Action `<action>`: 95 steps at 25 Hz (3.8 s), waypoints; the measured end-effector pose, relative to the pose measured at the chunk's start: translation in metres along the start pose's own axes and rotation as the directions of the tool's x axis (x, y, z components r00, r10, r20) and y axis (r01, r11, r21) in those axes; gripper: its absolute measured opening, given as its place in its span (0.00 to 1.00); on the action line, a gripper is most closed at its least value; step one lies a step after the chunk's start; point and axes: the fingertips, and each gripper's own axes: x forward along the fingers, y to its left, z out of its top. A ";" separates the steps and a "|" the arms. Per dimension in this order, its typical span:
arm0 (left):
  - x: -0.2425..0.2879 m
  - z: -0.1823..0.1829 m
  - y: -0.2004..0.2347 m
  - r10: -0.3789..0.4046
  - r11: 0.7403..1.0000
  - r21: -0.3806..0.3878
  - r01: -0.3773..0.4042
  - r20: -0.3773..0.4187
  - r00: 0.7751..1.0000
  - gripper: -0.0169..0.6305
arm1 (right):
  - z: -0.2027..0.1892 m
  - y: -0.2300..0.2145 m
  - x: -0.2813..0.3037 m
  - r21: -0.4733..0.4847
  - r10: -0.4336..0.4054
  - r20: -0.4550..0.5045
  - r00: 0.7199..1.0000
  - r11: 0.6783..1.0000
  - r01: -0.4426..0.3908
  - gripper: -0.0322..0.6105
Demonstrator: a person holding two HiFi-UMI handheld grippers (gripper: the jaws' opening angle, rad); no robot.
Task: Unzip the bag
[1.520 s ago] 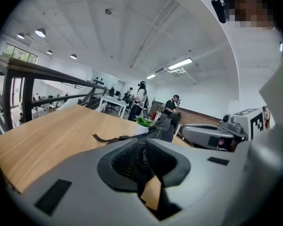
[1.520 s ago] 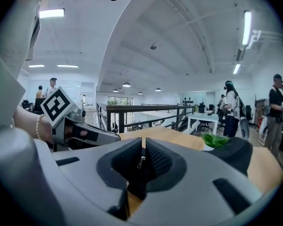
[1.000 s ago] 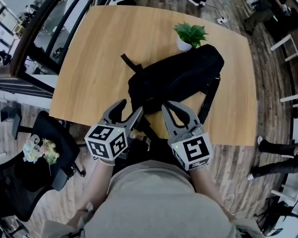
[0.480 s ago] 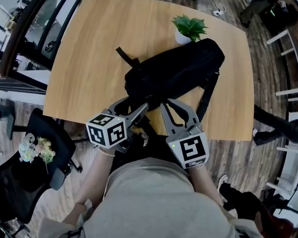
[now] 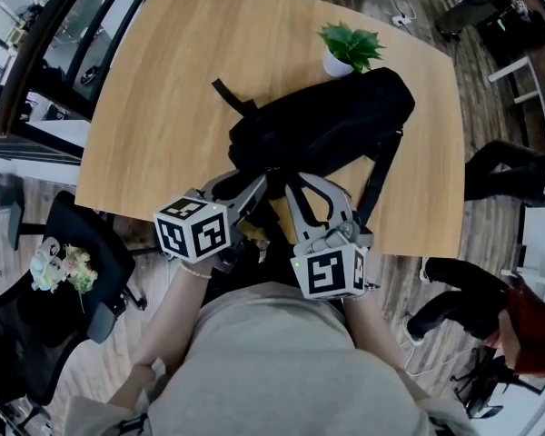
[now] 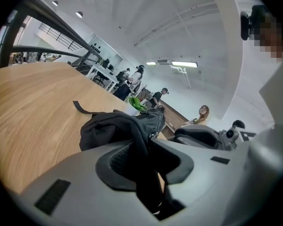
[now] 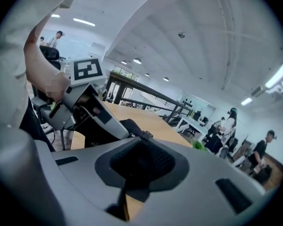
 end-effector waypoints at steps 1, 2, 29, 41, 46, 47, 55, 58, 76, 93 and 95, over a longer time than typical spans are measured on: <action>-0.001 0.001 -0.001 -0.010 1.000 -0.010 0.010 0.000 1.000 0.19 | 0.000 0.002 0.002 -0.034 -0.005 -0.004 1.000 0.999 0.005 0.12; -0.001 0.003 -0.001 -0.019 1.000 -0.021 0.019 0.001 1.000 0.18 | 0.000 0.004 0.004 -0.069 -0.008 -0.004 1.000 0.998 0.007 0.12; 0.001 0.014 -0.006 -0.132 0.982 -0.139 0.131 0.002 0.991 0.14 | -0.010 0.023 0.044 -0.453 -0.039 -0.005 0.999 0.891 0.033 0.20; -0.002 0.016 0.000 -0.151 0.966 -0.205 0.157 0.047 0.987 0.14 | -0.009 0.010 0.040 -0.371 -0.100 0.043 0.994 0.922 0.108 0.15; -0.003 0.017 0.001 -0.146 0.968 -0.198 0.152 0.045 0.988 0.14 | -0.004 0.008 0.032 -0.383 -0.106 0.072 0.992 0.915 0.126 0.18; -0.003 0.017 0.001 -0.146 0.968 -0.198 0.152 0.044 0.988 0.14 | -0.002 0.008 0.030 -0.389 -0.108 0.079 0.991 0.912 0.131 0.18; -0.003 0.016 0.001 -0.148 0.970 -0.190 0.152 0.038 0.988 0.14 | 0.007 0.013 0.026 -0.473 -0.083 0.140 0.987 0.870 0.140 0.18; -0.003 0.016 0.000 -0.151 0.970 -0.186 0.155 0.035 0.988 0.14 | 0.008 0.013 0.027 -0.491 -0.081 0.142 0.986 0.859 0.142 0.17; -0.006 0.016 0.003 -0.141 0.984 -0.110 0.142 0.020 0.990 0.14 | 0.014 0.003 0.033 0.150 0.105 0.061 0.993 0.982 -0.113 0.06; -0.005 0.026 0.007 -0.112 0.993 -0.029 0.113 0.029 0.993 0.14 | -0.010 -0.029 0.029 0.509 0.132 0.101 0.986 0.845 -0.165 0.07; -0.006 0.026 0.008 -0.092 0.995 -0.036 0.094 0.041 0.995 0.14 | -0.015 -0.038 0.027 0.532 0.127 0.105 0.986 0.831 -0.164 0.06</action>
